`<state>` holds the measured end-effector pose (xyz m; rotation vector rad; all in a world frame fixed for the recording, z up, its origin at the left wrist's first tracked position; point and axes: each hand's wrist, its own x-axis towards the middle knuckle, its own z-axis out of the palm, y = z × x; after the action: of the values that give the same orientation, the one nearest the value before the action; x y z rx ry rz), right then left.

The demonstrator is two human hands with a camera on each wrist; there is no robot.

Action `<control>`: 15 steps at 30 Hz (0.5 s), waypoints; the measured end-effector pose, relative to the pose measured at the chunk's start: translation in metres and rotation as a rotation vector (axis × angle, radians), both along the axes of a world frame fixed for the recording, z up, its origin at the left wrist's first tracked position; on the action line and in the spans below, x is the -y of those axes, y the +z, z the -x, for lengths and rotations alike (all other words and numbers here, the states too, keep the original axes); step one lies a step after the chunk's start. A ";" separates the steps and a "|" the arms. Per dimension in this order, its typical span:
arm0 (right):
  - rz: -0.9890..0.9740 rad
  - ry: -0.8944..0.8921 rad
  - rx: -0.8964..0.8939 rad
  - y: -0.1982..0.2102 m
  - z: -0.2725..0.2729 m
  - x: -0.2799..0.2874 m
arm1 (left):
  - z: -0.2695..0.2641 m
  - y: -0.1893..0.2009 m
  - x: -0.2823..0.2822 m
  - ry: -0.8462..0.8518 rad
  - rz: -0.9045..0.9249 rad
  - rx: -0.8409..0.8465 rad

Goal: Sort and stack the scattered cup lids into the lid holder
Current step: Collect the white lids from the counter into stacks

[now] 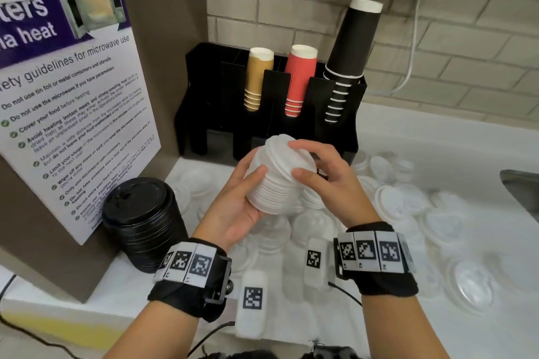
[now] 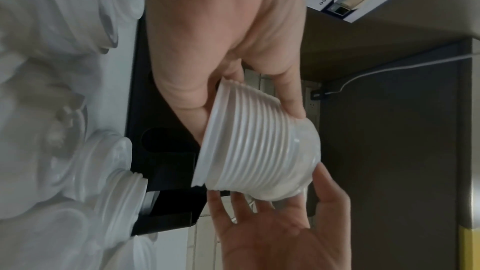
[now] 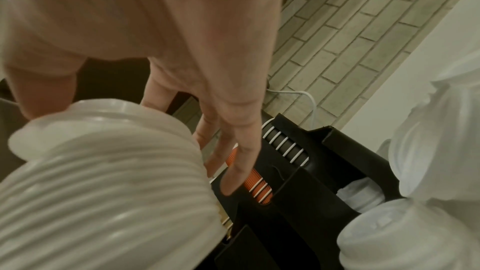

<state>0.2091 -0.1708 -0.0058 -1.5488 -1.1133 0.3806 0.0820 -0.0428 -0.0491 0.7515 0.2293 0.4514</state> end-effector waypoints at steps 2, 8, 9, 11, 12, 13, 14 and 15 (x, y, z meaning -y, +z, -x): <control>0.008 -0.001 0.026 -0.001 0.000 -0.001 | 0.001 -0.001 0.000 -0.013 -0.019 -0.008; 0.027 0.033 0.041 -0.002 0.005 -0.006 | 0.004 -0.002 0.000 0.002 -0.030 -0.038; 0.027 0.036 0.045 -0.002 0.005 -0.007 | 0.005 -0.002 0.000 0.002 -0.032 -0.035; 0.030 0.037 0.056 -0.001 0.007 -0.009 | 0.006 -0.001 0.000 0.002 -0.036 -0.027; 0.032 0.041 0.060 -0.001 0.008 -0.009 | 0.007 -0.001 0.000 0.003 -0.037 -0.025; 0.035 0.051 0.066 -0.001 0.009 -0.009 | 0.007 -0.001 0.000 0.005 -0.039 -0.022; 0.034 0.068 0.072 0.000 0.009 -0.010 | 0.007 0.000 0.000 0.010 -0.039 -0.019; 0.025 0.084 0.069 0.000 0.007 -0.010 | 0.008 0.001 0.000 0.019 -0.033 -0.014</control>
<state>0.2024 -0.1609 -0.0058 -1.5507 -1.2341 0.4018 0.0744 -0.0425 -0.0482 0.7861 0.2429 0.4687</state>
